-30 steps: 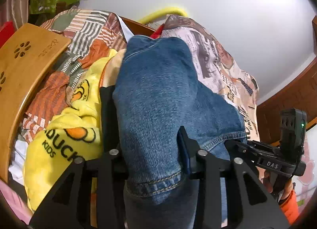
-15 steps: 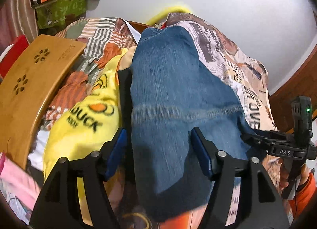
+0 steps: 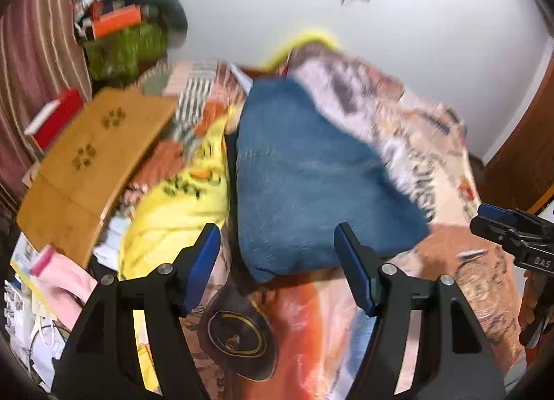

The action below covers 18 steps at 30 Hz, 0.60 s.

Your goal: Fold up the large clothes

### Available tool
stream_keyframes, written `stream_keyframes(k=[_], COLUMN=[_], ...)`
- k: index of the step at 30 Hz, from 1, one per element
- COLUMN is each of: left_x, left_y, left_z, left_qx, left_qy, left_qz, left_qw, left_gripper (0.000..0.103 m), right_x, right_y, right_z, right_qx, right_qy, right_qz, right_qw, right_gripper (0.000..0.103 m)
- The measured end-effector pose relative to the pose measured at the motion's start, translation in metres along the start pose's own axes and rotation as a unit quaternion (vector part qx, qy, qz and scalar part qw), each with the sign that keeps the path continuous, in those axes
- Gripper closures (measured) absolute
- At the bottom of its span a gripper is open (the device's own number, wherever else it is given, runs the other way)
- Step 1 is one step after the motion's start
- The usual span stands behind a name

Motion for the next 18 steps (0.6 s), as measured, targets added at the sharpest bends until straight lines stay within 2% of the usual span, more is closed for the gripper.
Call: stream_keyframes(k=[5, 9, 12, 18], left_x=[-0.032, -0.064, -0.089, -0.129], left_y=[0.005, -0.003, -0.018, -0.062], left_z=[-0.088, -0.156, -0.206, -0.275], left_qx=[-0.095, -0.175, -0.239, -0.331], left_qy=[-0.016, -0.019, -0.014, 0.010], left_qz=[0.019, 0.050, 0.078, 0.123], left_qw=[0.9952, 0.9832, 0.9678, 0.9356], left_gripper=[0.036, 0.036, 0.036, 0.036], right_x=[0.021, 0.043, 0.055, 0.083], right_y=[0.007, -0.002, -0.011, -0.049], right_z=[-0.084, -0.150, -0.185, -0.241], right_qx=[-0.117, -0.210, -0.264, -0.350], right_qy=[0.009, 0.019, 0.028, 0.032], right_qz=[-0.008, -0.018, -0.020, -0.036], right_qw=[0.993, 0.977, 0.964, 0.936], right_gripper=[0.043, 0.043, 0.043, 0.043])
Point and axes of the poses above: each gripper's, at about its wrist camera, not at the fingertips, and z roughly the way its jaws point, x to its left, y to its top, the point moved 1 cm from there along z, roughly the way its jaws point, and after that the axes turned 5 degrees about -y, right-handed, at the moved point
